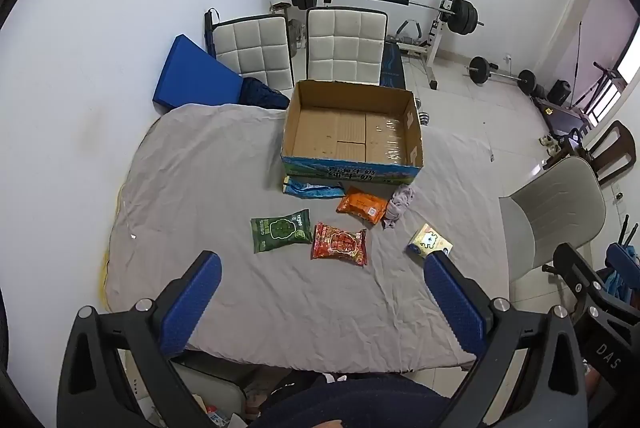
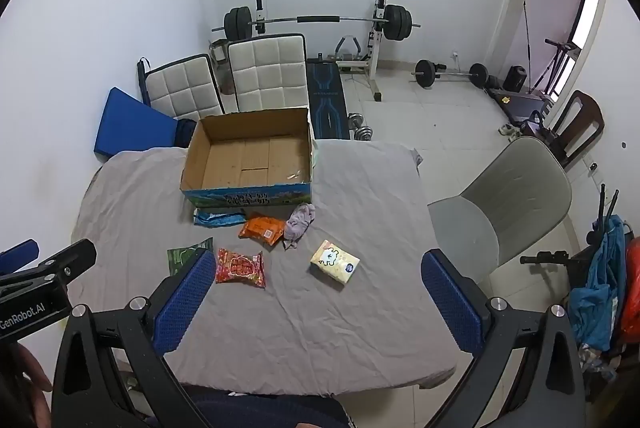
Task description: Organize soft objects
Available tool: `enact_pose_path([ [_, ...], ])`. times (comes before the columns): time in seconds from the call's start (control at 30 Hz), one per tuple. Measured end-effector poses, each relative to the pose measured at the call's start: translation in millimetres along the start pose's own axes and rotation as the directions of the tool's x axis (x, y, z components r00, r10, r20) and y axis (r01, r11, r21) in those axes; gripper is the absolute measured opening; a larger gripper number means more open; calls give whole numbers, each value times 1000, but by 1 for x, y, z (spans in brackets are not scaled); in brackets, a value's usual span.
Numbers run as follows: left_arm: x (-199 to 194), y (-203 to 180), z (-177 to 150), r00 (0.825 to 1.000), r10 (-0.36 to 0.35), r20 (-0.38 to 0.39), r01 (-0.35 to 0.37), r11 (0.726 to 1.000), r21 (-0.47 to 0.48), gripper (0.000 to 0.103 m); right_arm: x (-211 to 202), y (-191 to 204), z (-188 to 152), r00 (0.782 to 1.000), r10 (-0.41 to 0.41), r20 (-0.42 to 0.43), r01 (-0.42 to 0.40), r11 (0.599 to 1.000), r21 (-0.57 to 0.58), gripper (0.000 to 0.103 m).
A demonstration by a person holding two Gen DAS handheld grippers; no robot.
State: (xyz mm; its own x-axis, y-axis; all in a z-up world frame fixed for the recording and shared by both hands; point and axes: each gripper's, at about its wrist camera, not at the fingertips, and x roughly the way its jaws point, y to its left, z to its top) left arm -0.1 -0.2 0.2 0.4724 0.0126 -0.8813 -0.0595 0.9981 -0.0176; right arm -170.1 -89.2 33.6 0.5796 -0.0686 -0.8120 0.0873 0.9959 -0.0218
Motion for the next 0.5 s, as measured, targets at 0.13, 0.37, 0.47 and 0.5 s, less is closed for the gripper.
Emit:
enact_pose_path([
  [0.13, 0, -1, 0, 1000, -7, 1, 7, 1000, 2, 103, -2, 0, -1, 1000, 1, 3, -1, 1000, -1, 103],
  [0.37, -5, -4, -1, 1000, -13, 1, 13, 1000, 2, 103, -3, 1, -1, 1000, -1, 12, 1, 1000, -1, 103],
  [0.47, -7, -5, -2, 1000, -15, -11, 15, 1000, 0, 103, -1, 0, 2, 1000, -2, 9, 2, 1000, 0, 103],
  [0.5, -9, -6, -1, 1000, -17, -15, 17, 1000, -1, 103, 1, 0, 2, 1000, 0, 5, 0, 1000, 1, 103],
])
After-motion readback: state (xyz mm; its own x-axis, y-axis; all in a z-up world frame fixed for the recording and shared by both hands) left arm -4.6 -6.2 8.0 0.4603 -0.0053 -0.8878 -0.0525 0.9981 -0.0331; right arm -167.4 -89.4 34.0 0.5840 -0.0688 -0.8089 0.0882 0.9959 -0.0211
